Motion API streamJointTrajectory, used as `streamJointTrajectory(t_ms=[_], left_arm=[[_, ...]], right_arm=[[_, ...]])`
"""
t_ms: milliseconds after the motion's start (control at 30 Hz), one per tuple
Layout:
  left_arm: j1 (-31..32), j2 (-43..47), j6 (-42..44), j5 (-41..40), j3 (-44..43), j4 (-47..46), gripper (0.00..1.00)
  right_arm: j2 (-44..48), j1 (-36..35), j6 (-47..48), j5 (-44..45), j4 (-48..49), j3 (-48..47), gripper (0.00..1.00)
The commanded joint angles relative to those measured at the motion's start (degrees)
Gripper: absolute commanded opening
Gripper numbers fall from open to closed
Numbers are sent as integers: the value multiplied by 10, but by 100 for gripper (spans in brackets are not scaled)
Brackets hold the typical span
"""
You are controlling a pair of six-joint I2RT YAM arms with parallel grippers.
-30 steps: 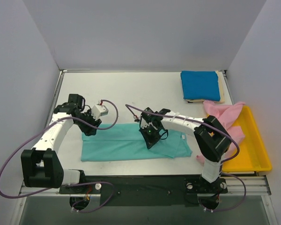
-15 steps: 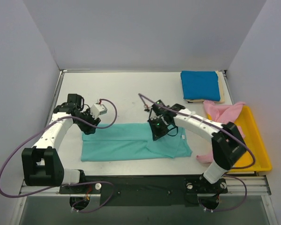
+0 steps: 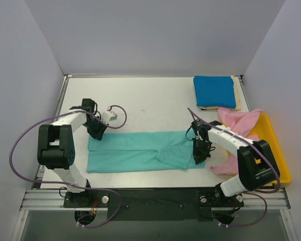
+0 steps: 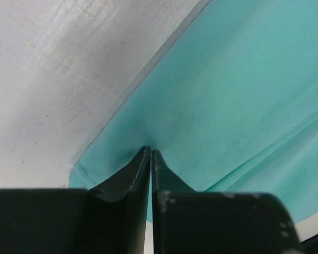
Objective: Fold and stack the t-shirts
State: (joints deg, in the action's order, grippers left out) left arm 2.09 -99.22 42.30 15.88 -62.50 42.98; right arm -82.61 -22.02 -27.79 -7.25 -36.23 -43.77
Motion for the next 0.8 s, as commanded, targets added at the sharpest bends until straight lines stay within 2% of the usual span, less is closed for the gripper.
streamJointTrajectory(t_ms=[0,67,133,267,300,333,367,400,433,467,500,567,633,733,767], left_arm=[[-7,5,8,-21,18,-29,15],[-14,8,9,-18,29,-30,15],[-39,21,9,20,25,-7,16],[-75,53,43,111,-19,117,24],[-77,59,44,116,-33,129,26],[-80,67,45,123,-42,148,28],[-80,71,46,125,-45,152,29],[-80,77,41,126,-46,151,29],[-80,79,35,123,-46,148,29],[-81,78,25,117,-46,135,29],[-80,73,21,105,-46,130,29],[-81,61,2,75,-49,110,29],[-82,48,-6,49,-47,95,29],[-82,27,-7,27,-40,60,29],[-81,15,-7,18,-39,55,29]], right_arm=[[-70,22,-8,37,-9,-23,0],[-119,36,10,43,-9,-65,0],[-170,46,29,56,-9,-133,0],[-300,61,63,64,-39,-320,0],[-342,62,71,71,-48,-400,0],[-390,62,77,71,-62,-438,0],[-417,65,84,94,-67,-527,0],[-465,66,86,97,-83,-572,0],[-496,71,92,100,-102,-673,0],[-550,73,93,98,-115,-732,0],[-572,75,102,88,-135,-824,0],[-611,77,113,56,-147,-931,0],[-587,76,120,30,-107,-921,0],[-480,76,122,11,-13,-761,0],[-461,77,114,12,17,-736,0]])
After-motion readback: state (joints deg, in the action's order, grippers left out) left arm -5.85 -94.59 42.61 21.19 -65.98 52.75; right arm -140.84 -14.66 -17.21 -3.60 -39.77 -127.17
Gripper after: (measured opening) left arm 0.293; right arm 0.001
